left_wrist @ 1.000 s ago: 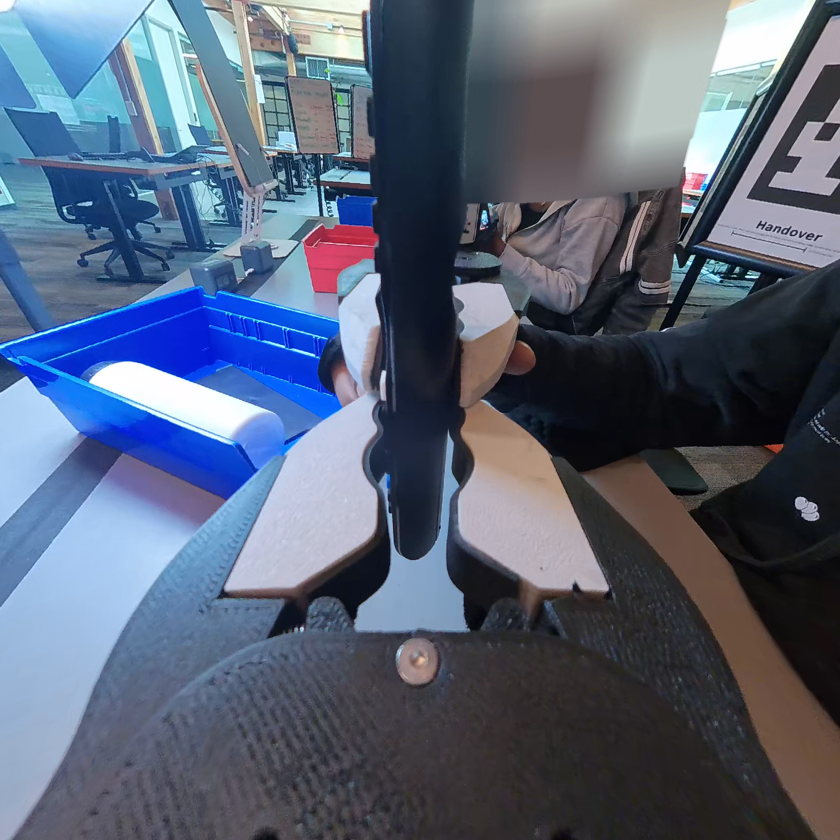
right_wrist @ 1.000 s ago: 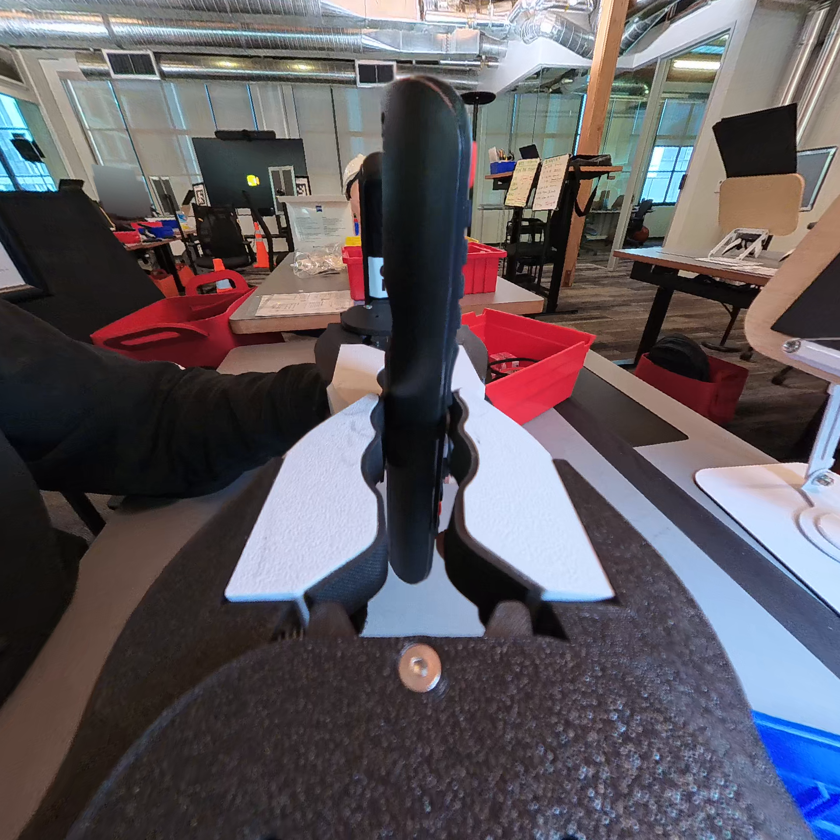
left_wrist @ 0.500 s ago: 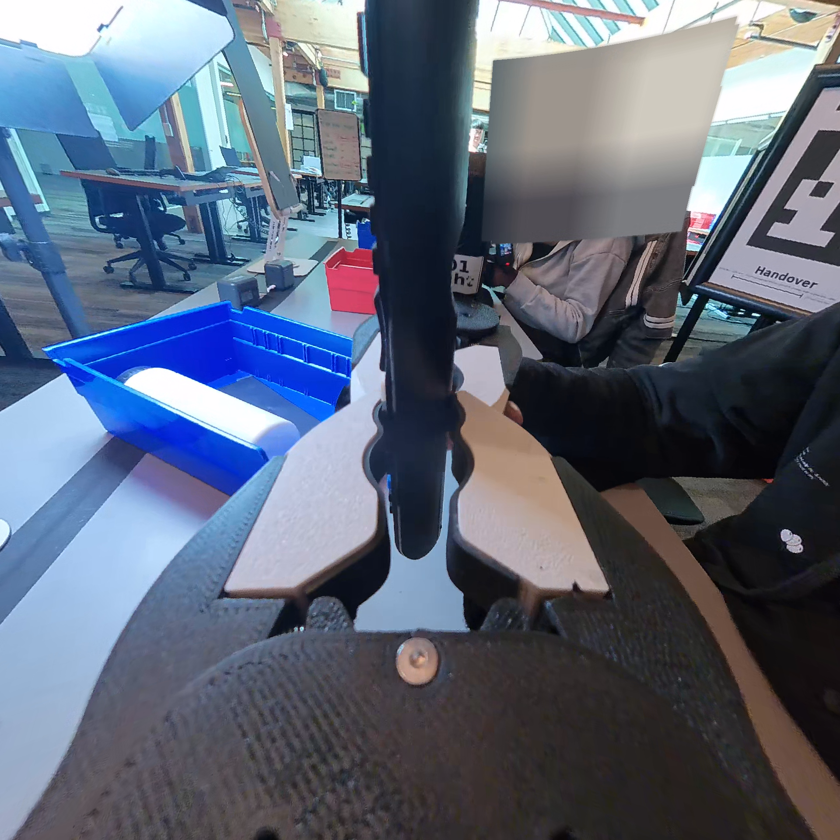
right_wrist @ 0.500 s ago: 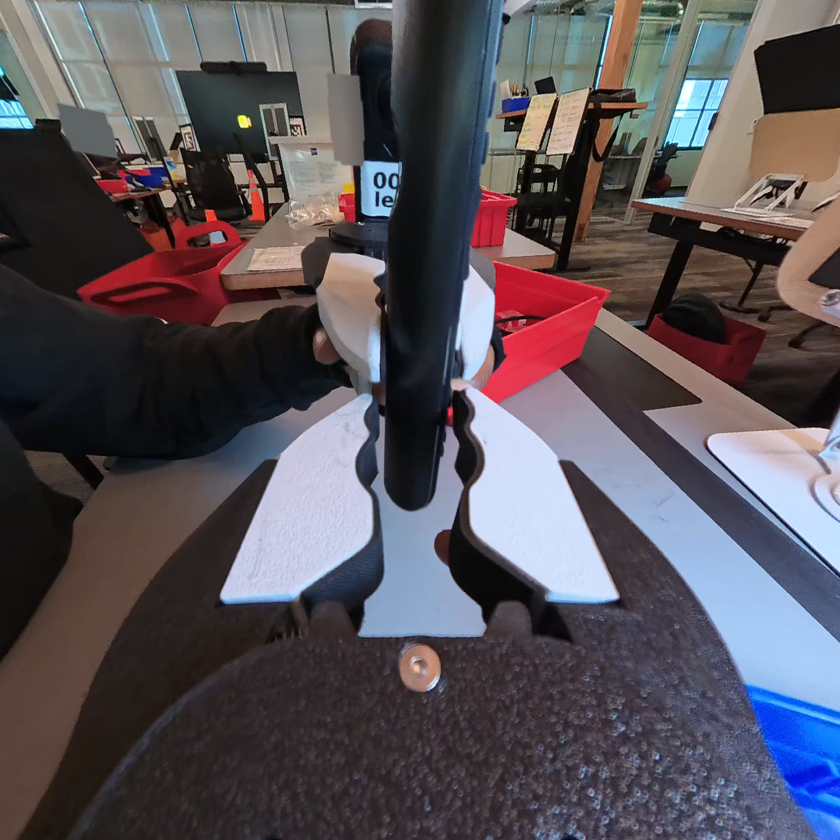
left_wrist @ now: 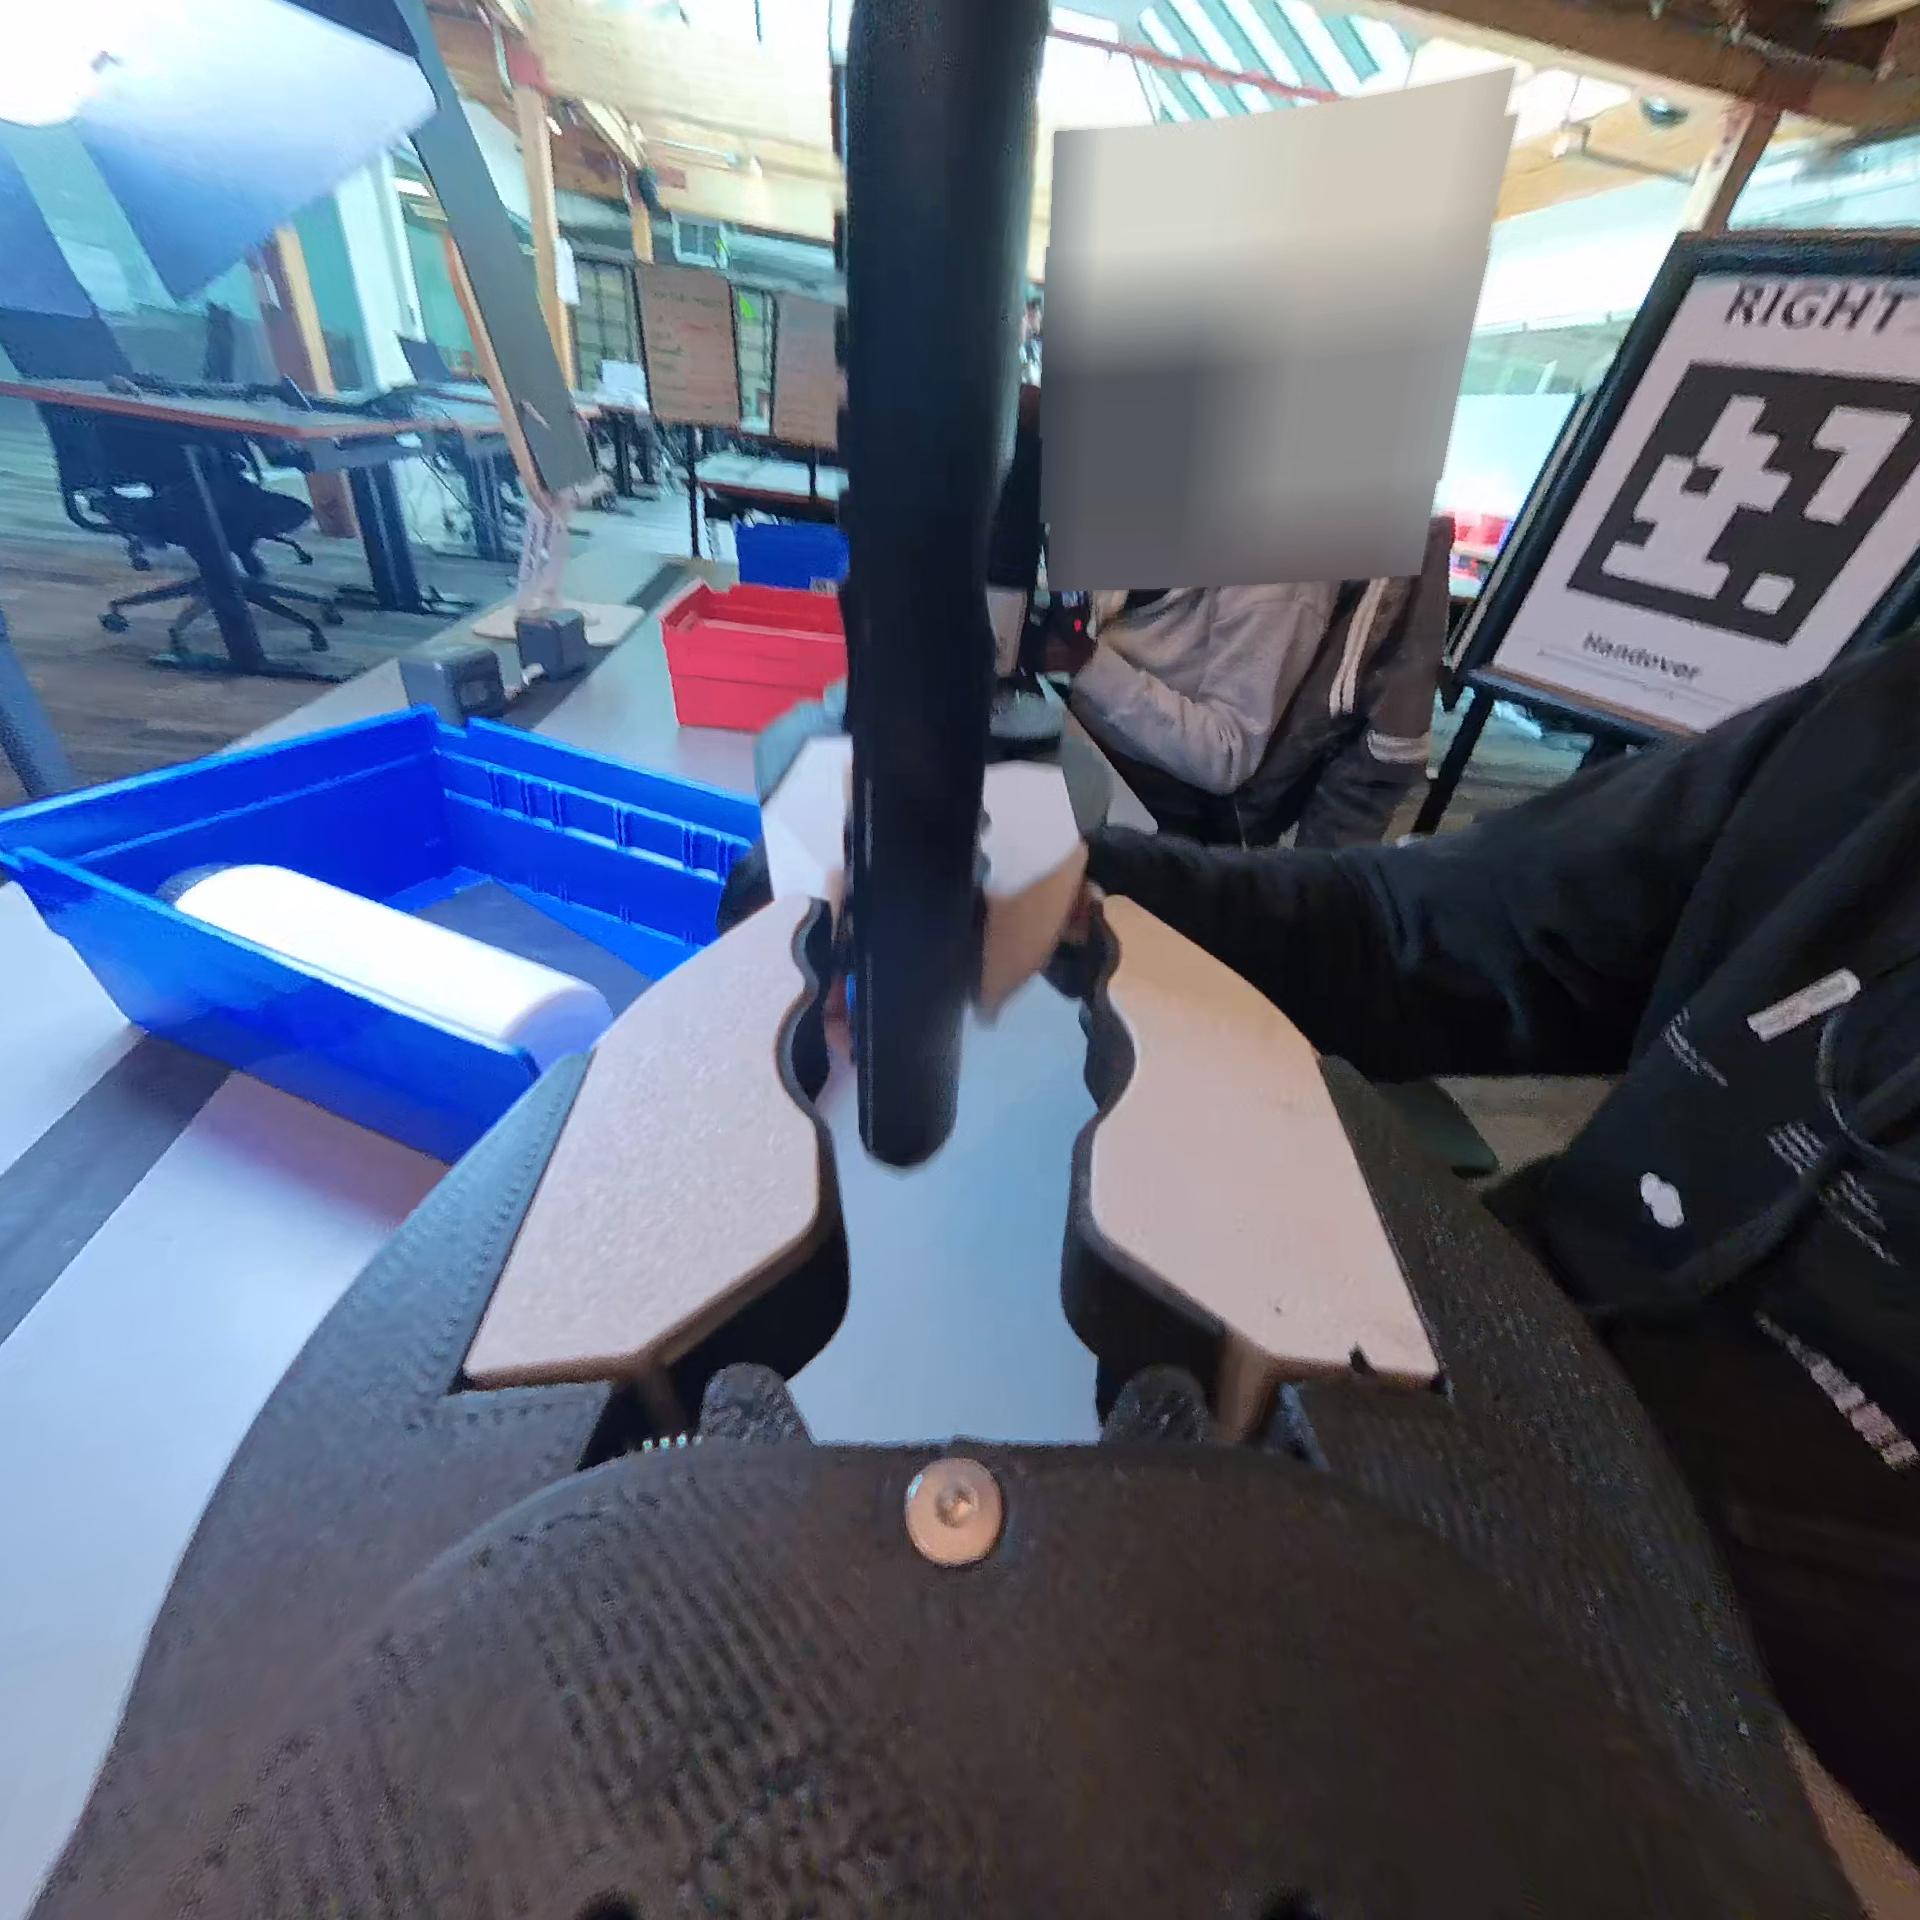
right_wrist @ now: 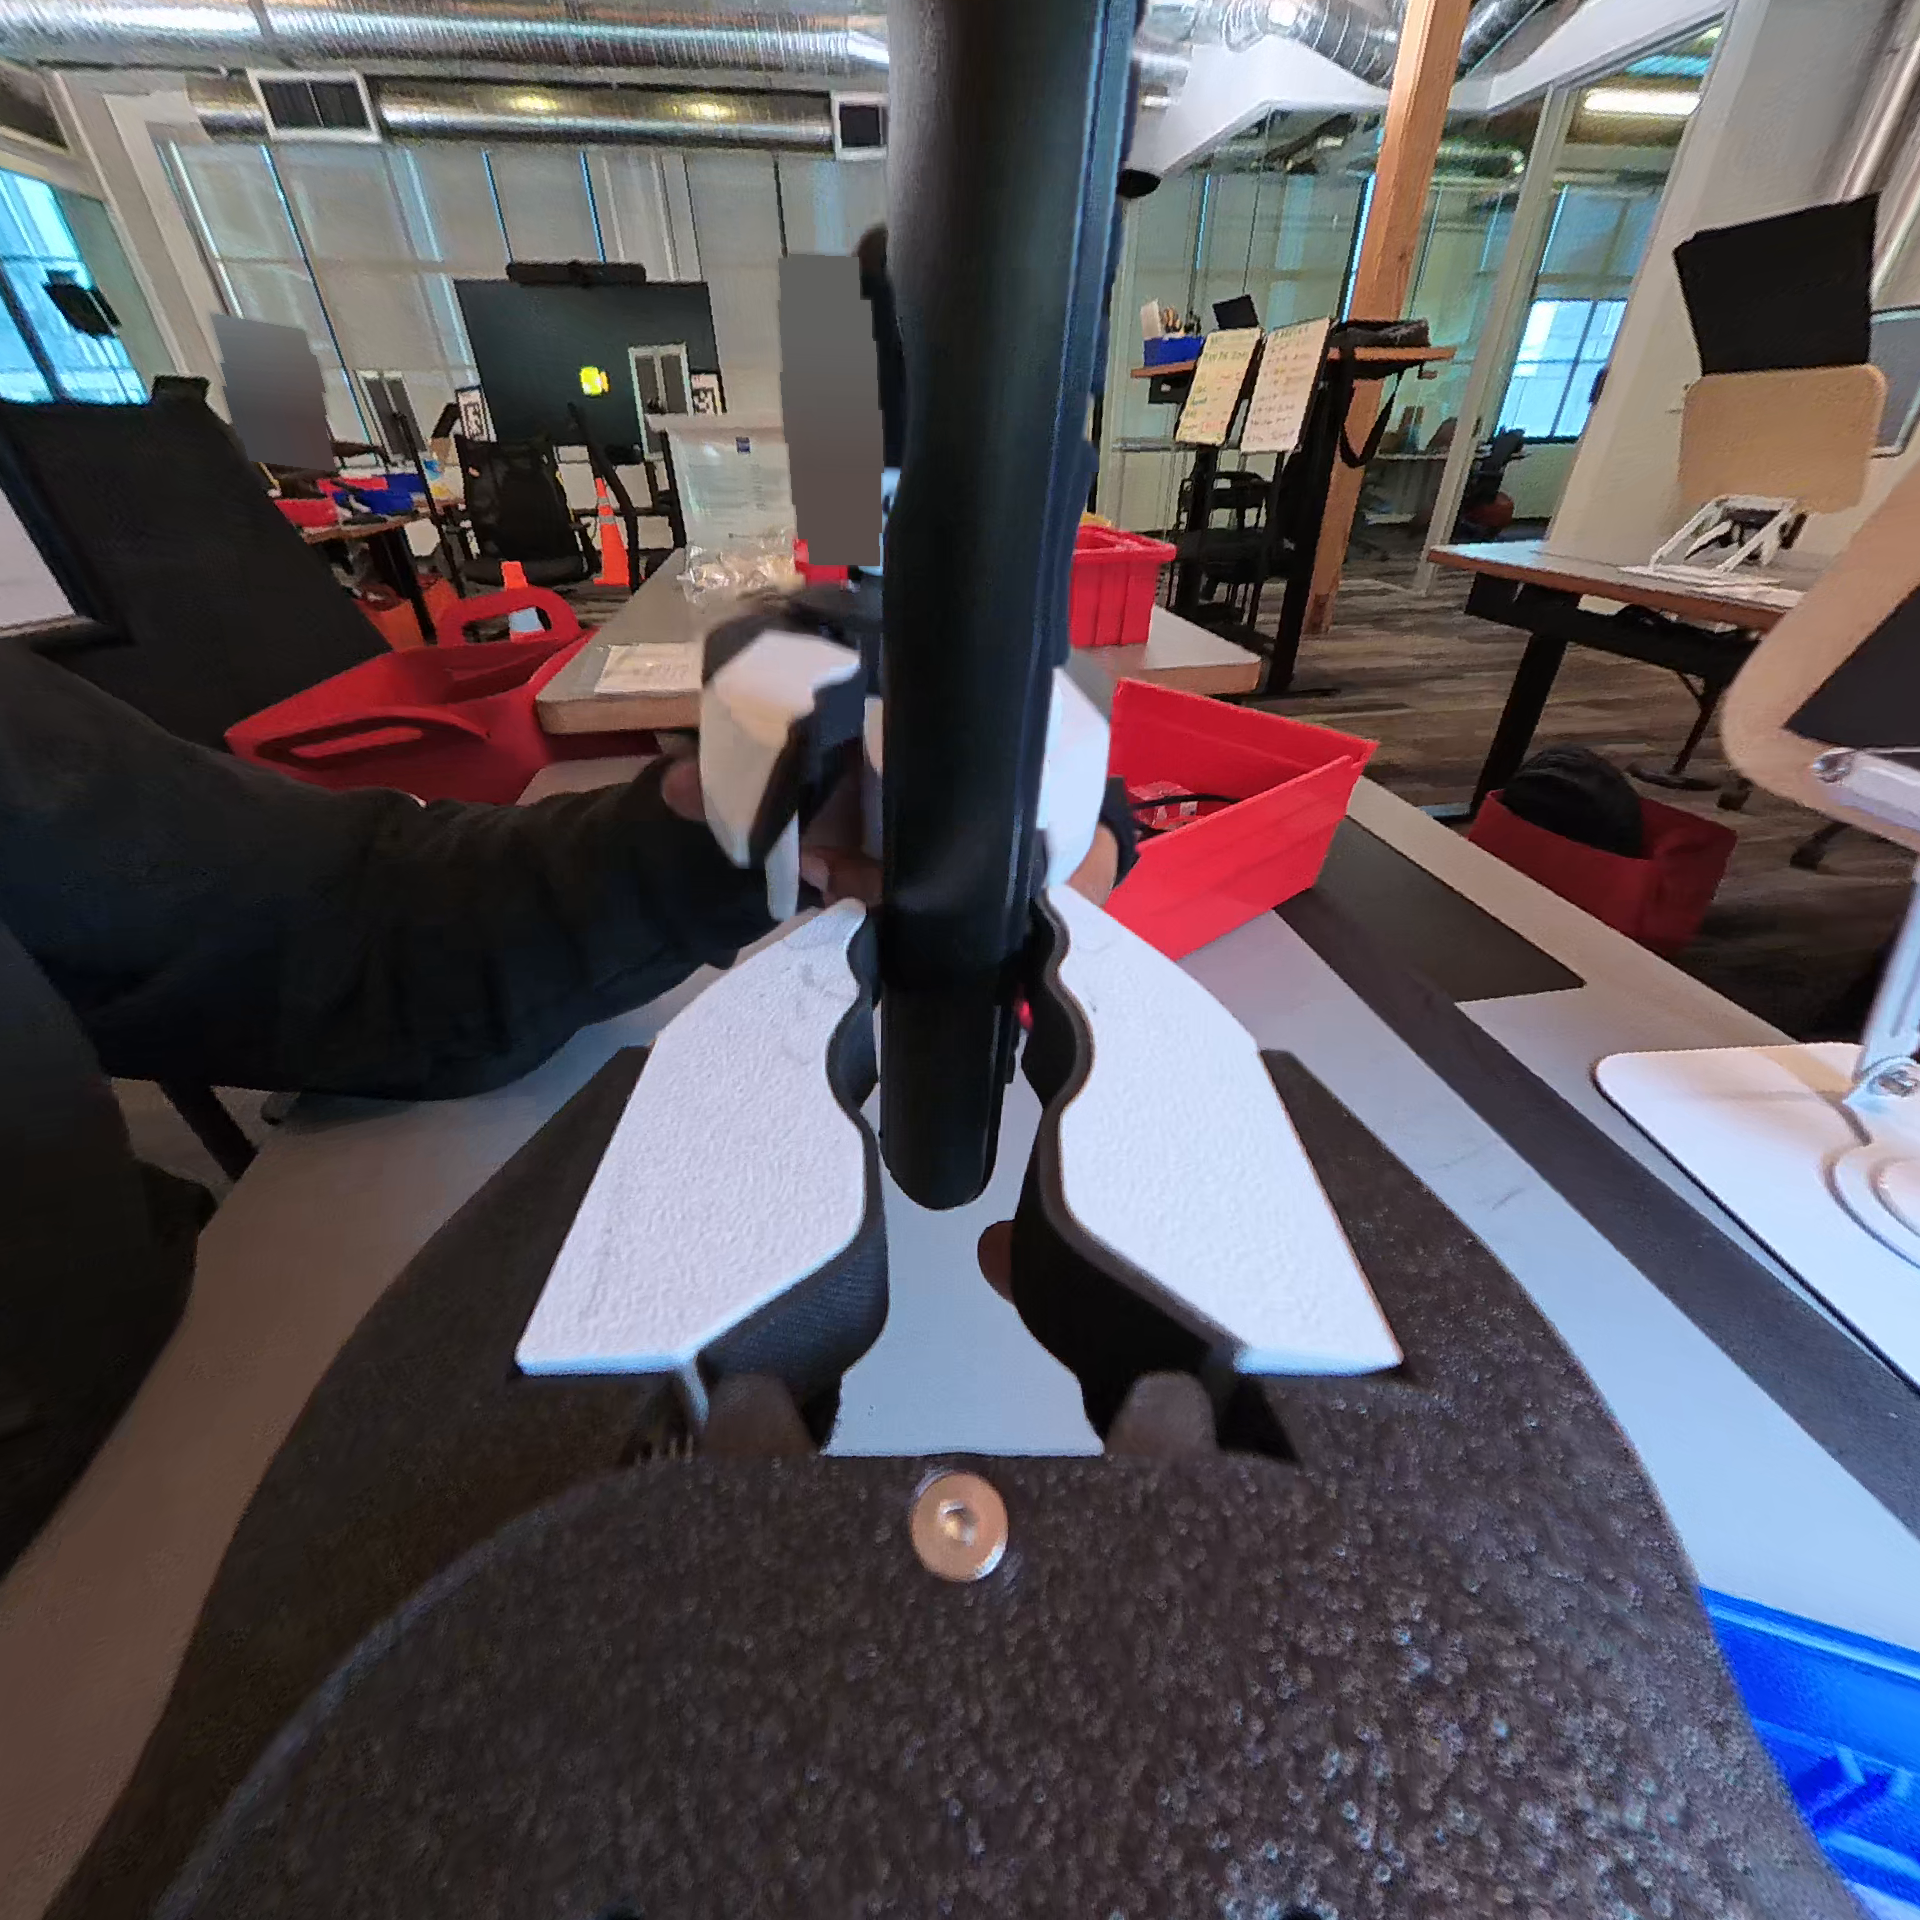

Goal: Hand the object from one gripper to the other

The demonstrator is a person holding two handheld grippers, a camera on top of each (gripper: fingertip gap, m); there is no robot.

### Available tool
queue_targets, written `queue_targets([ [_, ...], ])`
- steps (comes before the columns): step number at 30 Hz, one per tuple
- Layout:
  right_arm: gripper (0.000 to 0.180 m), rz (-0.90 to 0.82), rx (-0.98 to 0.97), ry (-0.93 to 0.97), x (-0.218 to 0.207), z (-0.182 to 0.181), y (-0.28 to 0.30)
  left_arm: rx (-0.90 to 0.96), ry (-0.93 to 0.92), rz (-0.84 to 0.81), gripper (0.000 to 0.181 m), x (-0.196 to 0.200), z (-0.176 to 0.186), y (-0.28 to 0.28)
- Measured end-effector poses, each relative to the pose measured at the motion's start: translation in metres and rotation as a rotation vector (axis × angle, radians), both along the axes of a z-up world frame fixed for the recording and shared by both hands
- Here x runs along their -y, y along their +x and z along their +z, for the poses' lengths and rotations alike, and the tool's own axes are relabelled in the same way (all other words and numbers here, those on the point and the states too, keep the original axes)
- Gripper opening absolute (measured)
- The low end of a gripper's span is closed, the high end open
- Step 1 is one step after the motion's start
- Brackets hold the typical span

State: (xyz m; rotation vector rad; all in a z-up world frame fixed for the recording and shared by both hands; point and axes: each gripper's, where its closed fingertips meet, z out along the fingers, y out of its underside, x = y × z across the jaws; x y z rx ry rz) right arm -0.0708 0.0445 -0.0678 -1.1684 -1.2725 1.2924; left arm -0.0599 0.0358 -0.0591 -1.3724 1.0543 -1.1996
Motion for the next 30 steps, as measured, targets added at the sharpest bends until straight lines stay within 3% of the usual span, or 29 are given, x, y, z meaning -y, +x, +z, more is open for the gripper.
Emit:
queue_targets([
  [7, 0.025, 0.003, -0.023, -0.008, 0.001, 0.002, 0.000, -0.057, -0.027, 0.001, 0.032, -0.009, -0.031, 0.016],
  [14, 0.026, -0.036, -0.030, 0.014, 0.001, 0.006, -0.004, -0.029, 0.026, 0.024, 0.024, -0.008, -0.024, 0.020],
  [19, 0.040, -0.037, -0.059, -0.025, -0.008, 0.021, 0.015, 0.014, 0.043, 0.051, 0.024, -0.011, -0.010, 0.007],
  [27, 0.039, 0.019, 0.054, -0.021, 0.003, -0.011, -0.004, 0.050, 0.049, 0.061, 0.024, -0.008, 0.002, 0.005],
  [30, 0.026, 0.018, 0.021, -0.016, 0.009, -0.009, -0.012, 0.046, 0.058, 0.047, 0.024, -0.004, 0.000, 0.013],
])
